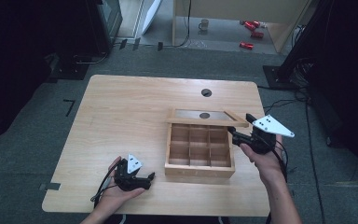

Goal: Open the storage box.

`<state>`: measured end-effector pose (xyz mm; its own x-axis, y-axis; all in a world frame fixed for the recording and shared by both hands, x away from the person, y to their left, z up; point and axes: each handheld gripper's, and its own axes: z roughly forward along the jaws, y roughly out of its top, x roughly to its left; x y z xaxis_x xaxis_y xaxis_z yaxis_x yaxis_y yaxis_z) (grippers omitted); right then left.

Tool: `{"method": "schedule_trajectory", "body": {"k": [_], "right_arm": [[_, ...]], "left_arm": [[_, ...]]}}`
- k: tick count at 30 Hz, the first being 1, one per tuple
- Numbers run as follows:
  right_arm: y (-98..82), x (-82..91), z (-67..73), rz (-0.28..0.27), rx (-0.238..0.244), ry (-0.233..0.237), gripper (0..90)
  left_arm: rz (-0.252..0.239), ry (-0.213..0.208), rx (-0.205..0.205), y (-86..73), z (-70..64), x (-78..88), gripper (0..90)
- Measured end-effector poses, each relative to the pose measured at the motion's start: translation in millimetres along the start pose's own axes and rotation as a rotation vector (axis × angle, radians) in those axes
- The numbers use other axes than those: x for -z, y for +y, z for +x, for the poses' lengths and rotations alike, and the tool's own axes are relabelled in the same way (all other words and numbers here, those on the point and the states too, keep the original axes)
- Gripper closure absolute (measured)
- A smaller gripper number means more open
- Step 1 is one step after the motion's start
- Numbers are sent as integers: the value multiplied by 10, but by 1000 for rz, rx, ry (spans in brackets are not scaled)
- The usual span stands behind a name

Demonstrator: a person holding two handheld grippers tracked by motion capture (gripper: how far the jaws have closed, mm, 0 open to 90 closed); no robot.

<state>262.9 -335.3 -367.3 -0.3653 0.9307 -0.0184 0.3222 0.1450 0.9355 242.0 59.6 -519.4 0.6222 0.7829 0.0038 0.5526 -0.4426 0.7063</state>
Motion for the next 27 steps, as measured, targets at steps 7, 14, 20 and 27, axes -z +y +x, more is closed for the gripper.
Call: {"method": "schedule_trajectory", "body": {"k": [7,14,20,27], "right_arm": [[114,-82,-60,-21,15,11,273],[214,-189,-145,-64,9,38,330],[307,-249,-204,-84,-50,75,372],[413,-310,-340,-94,-99,95,454]], "left_arm": [[0,1,-1,1,2,1,126],[1,0,-1,1,3,2,126],[0,1,-2,0,2,1,126],[0,1,-1,0,3,1,127]]}}
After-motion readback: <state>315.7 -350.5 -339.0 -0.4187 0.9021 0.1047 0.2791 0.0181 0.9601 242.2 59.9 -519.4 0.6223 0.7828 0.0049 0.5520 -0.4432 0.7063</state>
